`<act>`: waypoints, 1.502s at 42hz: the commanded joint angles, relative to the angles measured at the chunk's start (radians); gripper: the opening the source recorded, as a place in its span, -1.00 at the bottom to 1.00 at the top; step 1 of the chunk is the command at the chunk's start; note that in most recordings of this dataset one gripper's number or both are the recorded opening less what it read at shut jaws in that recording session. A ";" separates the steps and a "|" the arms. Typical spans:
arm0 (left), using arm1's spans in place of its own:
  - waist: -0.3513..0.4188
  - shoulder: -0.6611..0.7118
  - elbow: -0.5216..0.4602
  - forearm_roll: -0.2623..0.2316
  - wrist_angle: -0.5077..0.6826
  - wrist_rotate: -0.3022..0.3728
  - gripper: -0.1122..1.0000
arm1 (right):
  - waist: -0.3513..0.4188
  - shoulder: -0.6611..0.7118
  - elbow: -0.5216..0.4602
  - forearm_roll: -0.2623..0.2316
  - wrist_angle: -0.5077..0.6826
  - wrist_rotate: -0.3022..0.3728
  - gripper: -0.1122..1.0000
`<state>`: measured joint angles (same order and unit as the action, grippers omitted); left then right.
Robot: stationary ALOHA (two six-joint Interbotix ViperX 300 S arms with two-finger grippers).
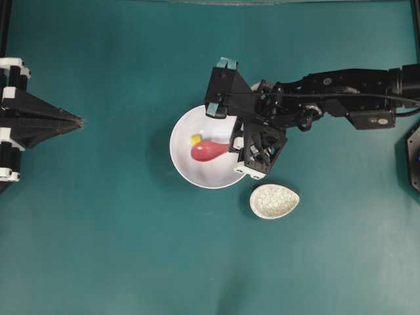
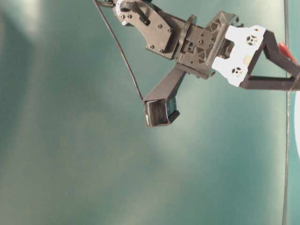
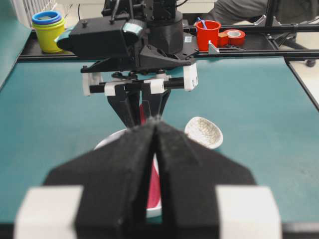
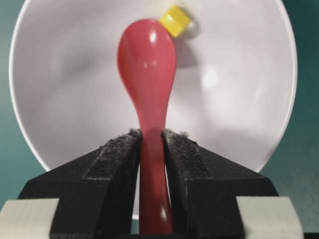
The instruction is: Scoop the yellow hexagonal prism block from the bowl with a spoon using the right arm.
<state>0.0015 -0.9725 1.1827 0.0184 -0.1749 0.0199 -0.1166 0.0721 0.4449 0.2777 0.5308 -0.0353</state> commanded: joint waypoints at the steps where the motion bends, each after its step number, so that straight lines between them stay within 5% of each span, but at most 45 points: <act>1: 0.002 0.005 -0.018 0.003 -0.003 0.002 -0.81 | 0.002 -0.017 -0.021 -0.002 -0.031 0.000 -0.38; 41: 0.002 0.005 -0.020 0.003 -0.003 0.002 -0.81 | 0.000 -0.147 -0.058 -0.005 -0.100 0.008 -0.38; 63: 0.002 0.003 -0.018 0.003 -0.006 0.000 -0.81 | 0.000 -0.301 -0.034 -0.003 0.003 0.018 -0.38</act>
<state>0.0015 -0.9725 1.1827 0.0184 -0.1733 0.0199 -0.1166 -0.1856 0.4142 0.2746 0.5262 -0.0184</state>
